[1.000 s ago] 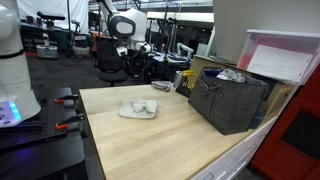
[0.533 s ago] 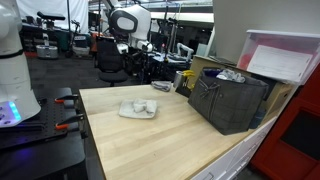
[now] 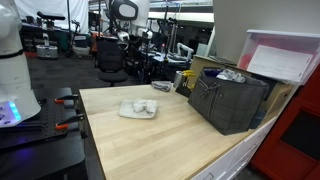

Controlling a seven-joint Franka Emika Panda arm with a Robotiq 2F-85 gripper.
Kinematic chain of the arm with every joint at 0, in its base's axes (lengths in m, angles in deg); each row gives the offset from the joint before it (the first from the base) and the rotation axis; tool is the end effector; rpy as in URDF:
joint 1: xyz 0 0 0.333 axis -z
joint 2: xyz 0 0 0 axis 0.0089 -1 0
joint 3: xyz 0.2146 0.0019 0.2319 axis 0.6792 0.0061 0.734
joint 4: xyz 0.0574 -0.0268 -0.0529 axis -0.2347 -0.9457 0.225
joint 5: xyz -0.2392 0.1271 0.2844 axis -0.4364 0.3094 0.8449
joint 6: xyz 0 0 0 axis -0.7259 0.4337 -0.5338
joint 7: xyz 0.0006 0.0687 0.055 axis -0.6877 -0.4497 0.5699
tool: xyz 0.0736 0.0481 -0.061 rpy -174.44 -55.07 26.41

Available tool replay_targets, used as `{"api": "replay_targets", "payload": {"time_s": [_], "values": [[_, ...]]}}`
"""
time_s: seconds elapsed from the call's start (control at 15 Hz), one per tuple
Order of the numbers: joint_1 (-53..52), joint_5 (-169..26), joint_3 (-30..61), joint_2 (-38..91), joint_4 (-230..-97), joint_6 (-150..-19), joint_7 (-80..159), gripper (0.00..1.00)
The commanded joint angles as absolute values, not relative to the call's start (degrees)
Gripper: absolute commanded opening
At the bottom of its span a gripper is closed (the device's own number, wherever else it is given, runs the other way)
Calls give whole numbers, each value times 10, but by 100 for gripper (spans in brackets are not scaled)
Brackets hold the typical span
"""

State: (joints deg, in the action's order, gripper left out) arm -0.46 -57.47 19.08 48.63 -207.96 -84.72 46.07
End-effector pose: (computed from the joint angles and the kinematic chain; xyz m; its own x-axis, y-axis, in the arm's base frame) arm 0.4881 0.0089 0.3644 0.9935 -0.0984 0.0571 -0.0890 -0.9849 -0.1483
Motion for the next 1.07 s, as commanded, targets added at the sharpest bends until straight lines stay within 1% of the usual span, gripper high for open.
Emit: {"api": "replay_targets", "payload": {"time_s": [0.0,0.4,1.0], "values": [[4,-602,188,538,-2064,-802,433,100],[12,-594,172,567,-2024,-750,444,100],[25,-613,158,543,-1924,-649,447,100]]}}
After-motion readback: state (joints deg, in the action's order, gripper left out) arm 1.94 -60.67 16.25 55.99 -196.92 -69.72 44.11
